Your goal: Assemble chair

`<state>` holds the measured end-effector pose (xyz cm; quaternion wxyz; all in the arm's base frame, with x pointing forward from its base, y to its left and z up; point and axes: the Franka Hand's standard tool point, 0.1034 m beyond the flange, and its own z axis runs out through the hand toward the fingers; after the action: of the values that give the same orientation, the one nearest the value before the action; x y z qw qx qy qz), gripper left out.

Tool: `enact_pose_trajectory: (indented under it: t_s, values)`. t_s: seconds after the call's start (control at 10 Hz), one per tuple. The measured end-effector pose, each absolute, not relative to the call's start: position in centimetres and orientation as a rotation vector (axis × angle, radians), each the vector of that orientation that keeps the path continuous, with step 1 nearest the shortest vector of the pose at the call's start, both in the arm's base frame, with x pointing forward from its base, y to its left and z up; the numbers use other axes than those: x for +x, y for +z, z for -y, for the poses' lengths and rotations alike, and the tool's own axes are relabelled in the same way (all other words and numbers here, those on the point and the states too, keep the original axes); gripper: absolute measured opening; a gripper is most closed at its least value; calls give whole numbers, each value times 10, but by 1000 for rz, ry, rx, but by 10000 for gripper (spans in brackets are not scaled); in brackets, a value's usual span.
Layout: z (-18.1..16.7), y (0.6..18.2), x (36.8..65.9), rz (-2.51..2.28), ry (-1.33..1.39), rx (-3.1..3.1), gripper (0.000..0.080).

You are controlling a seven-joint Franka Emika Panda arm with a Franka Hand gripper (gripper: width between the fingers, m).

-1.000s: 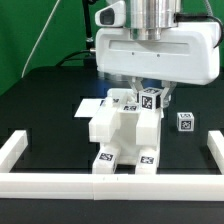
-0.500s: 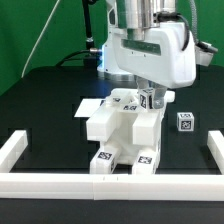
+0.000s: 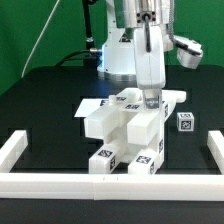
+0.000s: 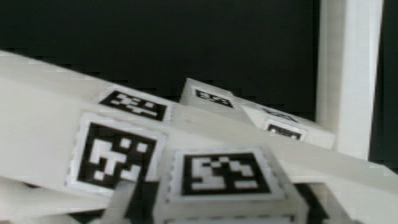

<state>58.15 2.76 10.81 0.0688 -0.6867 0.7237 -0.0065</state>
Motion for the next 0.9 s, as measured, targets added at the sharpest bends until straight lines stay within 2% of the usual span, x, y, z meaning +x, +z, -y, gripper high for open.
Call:
enact_pose_trajectory:
  t_s: [0.1, 0.2, 0.3, 0.4, 0.5, 0.6, 0.9]
  values:
    - [-28, 108, 581, -2174, -20, -2073, 272]
    - [-28, 108, 581, -2174, -20, -2073, 491]
    - [-28, 108, 581, -2153, -22, -2095, 491]
    - [-28, 108, 581, -2128, -24, -2120, 618]
    - [-28, 108, 581, -2078, -29, -2172, 618]
    - [-29, 110, 582, -1879, -46, -2346, 643]
    - [-33, 112, 582, -1244, -107, -2772, 649]
